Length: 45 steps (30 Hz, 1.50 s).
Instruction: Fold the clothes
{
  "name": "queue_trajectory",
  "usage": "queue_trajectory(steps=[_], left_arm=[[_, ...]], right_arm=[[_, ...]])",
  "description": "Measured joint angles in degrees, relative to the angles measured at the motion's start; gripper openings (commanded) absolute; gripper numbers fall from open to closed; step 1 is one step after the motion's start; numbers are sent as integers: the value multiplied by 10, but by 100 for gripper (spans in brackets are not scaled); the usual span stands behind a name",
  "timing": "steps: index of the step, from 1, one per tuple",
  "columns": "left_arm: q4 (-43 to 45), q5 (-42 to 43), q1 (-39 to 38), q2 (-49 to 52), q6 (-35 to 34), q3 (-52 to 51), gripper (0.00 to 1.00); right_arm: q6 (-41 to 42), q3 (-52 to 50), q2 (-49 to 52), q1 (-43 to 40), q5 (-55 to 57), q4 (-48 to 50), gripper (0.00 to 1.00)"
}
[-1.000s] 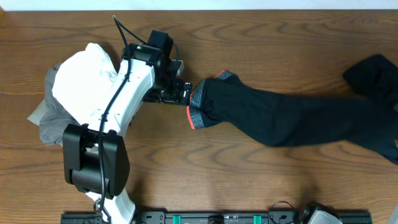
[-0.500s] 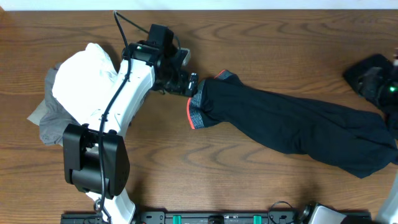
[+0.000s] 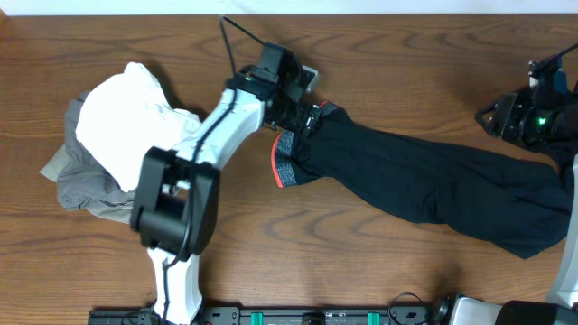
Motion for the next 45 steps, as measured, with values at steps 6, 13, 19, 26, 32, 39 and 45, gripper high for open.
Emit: queue_trajectory(steps=[6, 13, 19, 26, 32, 39, 45], left_arm=[[7, -17, -3, 15, -2, -2, 6], [-109, -71, -4, 3, -3, 23, 6], [-272, -99, -7, -107, -25, 40, 6], [-435, -107, -42, -161, -68, 52, 6], [-519, -107, -84, -147, -103, 23, 6], [-600, -109, -123, -147, -119, 20, 8], [-618, -155, -130, -147, -142, 19, 37]], right_arm=[[-2, 0, 0, 0, 2, -6, 47], [-2, 0, 0, 0, 4, -5, 45], [-2, 0, 0, 0, 6, -5, 46], [-2, 0, 0, 0, 25, -5, 47], [-2, 0, 0, 0, 37, -13, 51], [-2, -10, 0, 0, 66, -14, 54], [-1, -28, 0, 0, 86, -14, 62]])
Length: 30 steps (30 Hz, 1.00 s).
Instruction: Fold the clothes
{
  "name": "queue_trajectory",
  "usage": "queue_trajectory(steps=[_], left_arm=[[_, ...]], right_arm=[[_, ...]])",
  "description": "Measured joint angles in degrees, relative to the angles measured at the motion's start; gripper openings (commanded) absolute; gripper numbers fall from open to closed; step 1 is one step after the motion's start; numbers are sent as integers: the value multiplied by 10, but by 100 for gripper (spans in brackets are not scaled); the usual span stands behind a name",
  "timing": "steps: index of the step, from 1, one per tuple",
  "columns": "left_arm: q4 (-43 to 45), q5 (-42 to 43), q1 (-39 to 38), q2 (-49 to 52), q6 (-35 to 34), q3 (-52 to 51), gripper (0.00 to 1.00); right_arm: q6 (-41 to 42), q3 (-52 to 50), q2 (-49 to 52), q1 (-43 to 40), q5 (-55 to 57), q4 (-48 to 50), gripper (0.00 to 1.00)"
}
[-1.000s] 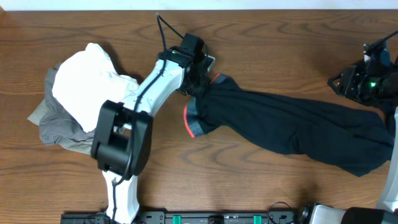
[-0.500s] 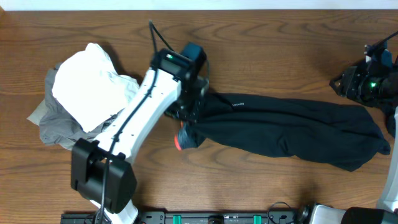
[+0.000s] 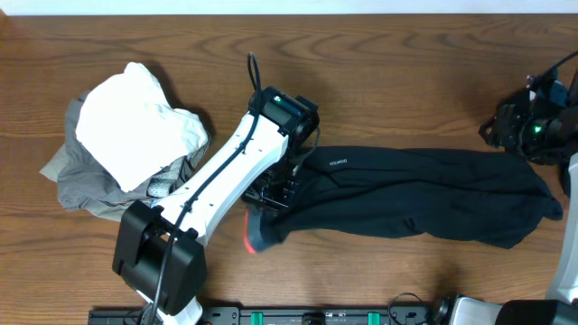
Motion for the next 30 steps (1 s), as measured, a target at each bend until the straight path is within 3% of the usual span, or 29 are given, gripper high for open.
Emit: queue_trajectory(steps=[6, 11, 21, 24, 28, 30], left_arm=[[16, -43, 1, 0, -20, -1, 59], [158, -53, 1, 0, -10, -8, 81], [417, -48, 1, 22, 54, -98, 83], [474, -46, 1, 43, 66, -112, 65], [525, -46, 1, 79, 85, -116, 29], [537, -45, 1, 98, 93, -116, 19]], right_arm=[[9, -49, 0, 0, 16, 41, 68], [25, -126, 1, 0, 22, 108, 71], [39, -236, 2, 0, 3, 211, 66], [40, -242, 2, 0, -12, 224, 63], [42, -242, 2, 0, -24, 226, 60], [42, -242, 2, 0, -27, 226, 59]])
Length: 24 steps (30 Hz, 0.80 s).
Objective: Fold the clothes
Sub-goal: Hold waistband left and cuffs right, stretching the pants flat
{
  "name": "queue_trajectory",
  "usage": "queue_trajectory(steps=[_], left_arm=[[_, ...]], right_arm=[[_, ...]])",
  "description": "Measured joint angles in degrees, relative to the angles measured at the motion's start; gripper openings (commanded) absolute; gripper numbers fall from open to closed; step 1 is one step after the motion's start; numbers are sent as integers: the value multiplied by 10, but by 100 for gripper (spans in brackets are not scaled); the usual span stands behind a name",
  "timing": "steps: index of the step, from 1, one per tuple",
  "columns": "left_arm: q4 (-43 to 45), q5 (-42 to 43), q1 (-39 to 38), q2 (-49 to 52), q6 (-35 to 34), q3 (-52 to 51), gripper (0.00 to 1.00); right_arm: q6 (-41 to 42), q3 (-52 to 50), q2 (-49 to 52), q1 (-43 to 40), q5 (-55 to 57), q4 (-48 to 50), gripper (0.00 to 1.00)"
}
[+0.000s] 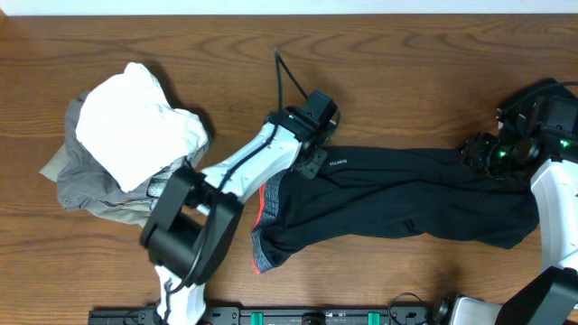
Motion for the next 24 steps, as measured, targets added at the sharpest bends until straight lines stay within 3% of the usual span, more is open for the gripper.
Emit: queue_trajectory(steps=[4, 10, 14, 19, 24], left_arm=[[12, 1, 0, 38, 14, 3, 6], [26, 1, 3, 46, 37, 8, 6], [109, 0, 28, 62, 33, 16, 6], [215, 27, 118, 97, -9, 42, 6], [243, 81, 229, 133, -31, 90, 8]], right_arm=[[0, 0, 0, 0, -2, 0, 55], [0, -1, 0, 0, -3, 1, 52], [0, -1, 0, 0, -3, 2, 51], [0, -1, 0, 0, -3, 3, 52], [1, -1, 0, 9, -3, 17, 57]])
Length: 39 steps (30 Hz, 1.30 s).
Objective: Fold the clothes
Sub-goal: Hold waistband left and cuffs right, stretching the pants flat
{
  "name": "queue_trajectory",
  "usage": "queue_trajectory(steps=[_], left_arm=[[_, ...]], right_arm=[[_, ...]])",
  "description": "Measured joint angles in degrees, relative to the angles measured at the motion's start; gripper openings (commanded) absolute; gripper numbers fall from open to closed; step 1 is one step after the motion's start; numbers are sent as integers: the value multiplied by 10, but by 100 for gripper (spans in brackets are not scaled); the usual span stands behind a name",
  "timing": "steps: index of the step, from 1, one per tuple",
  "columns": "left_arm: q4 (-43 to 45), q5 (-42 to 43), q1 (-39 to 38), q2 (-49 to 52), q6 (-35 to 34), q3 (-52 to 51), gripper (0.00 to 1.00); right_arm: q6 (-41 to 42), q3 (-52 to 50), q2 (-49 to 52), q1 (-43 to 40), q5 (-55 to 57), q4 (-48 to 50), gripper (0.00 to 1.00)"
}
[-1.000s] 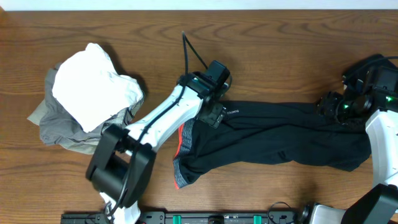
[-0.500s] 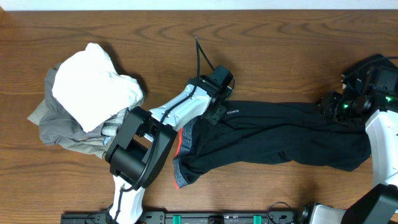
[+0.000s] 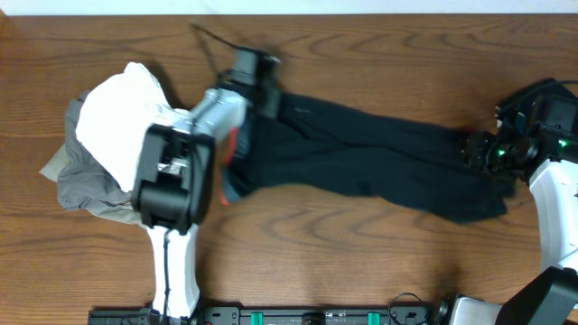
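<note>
Dark trousers (image 3: 361, 158) lie stretched across the table in the overhead view, with an orange-striped waistband (image 3: 229, 167) at the left and the leg ends at the right. My left gripper (image 3: 259, 84), blurred, is at the far corner of the waist and shut on the cloth. At the leg ends, my right gripper (image 3: 471, 150) appears shut on the fabric. The fingers of both are largely hidden by the arms and the cloth.
A pile of clothes sits at the left: a white garment (image 3: 126, 117) on top of a grey one (image 3: 77, 185). My left arm (image 3: 172, 181) runs past that pile. The right arm's base (image 3: 555, 208) stands at the right edge.
My left gripper has moved left and toward the far edge with the waist corner, so the trousers' waist end now lies near the pile. The right gripper stays at the leg ends.
The left gripper first held the waist at the table's far middle, with the right gripper apart at the far right. The waist was then nearer the front, the trousers lying level. The right gripper then reached the leg ends, and now the waist sits further left.
</note>
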Motion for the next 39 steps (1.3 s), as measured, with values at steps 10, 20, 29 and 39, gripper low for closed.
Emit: queue_trajectory(steps=[10, 20, 29, 39], left_arm=[[-121, 29, 43, 7, -7, 101, 25], [-336, 40, 37, -34, 10, 110, 39], [-489, 27, 37, -101, 31, 106, 43], [-429, -32, 37, -98, 35, 10, 49]], right_arm=[[21, 0, 41, 63, 6, 83, 75], [52, -4, 146, 49, 72, 143, 80], [67, -4, 146, 3, 152, 133, 78], [78, -4, 146, -9, 132, 105, 64]])
